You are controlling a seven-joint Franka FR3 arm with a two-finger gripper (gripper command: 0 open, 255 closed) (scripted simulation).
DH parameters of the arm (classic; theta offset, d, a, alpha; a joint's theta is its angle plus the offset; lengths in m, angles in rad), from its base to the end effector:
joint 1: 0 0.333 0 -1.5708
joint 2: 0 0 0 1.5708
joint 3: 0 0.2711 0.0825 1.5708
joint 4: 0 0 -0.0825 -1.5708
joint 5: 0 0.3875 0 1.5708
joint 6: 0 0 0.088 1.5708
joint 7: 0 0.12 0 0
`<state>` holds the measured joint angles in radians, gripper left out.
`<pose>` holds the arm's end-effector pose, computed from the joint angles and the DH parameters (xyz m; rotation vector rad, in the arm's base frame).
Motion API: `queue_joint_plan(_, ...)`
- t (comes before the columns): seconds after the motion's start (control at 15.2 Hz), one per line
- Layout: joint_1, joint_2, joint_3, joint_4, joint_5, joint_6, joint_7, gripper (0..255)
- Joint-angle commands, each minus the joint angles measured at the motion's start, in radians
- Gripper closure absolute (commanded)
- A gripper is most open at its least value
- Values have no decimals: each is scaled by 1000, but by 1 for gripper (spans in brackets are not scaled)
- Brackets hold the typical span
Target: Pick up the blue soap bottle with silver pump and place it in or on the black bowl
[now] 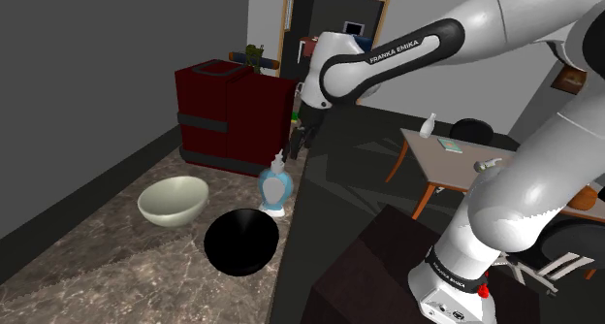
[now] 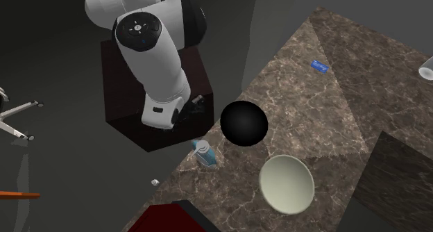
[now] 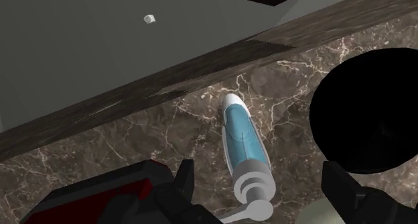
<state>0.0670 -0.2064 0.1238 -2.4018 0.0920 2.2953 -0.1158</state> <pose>0.4782 0.0943 0.3442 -3.0642 -0.3814 -0.1503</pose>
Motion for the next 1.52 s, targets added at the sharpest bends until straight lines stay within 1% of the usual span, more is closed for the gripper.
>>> queue_joint_plan(0.0, 4, 74, 15, 31, -17, 60, 16, 0)
queue_joint_plan(0.13, 7, 150, 25, 70, -40, 111, 34, 0)
queue_joint_plan(0.2, 8, 153, 25, 71, -41, 112, 34, 0)
queue_joint_plan(0.66, 9, 234, 27, 52, -56, 212, 45, 0)
queue_joint_plan(1.19, 9, 234, 26, 52, -56, 212, 45, 0)
queue_joint_plan(1.25, 9, 234, 26, 52, -56, 212, 45, 255)
queue_joint_plan(1.45, 9, 234, 26, 52, -56, 212, 45, 255)
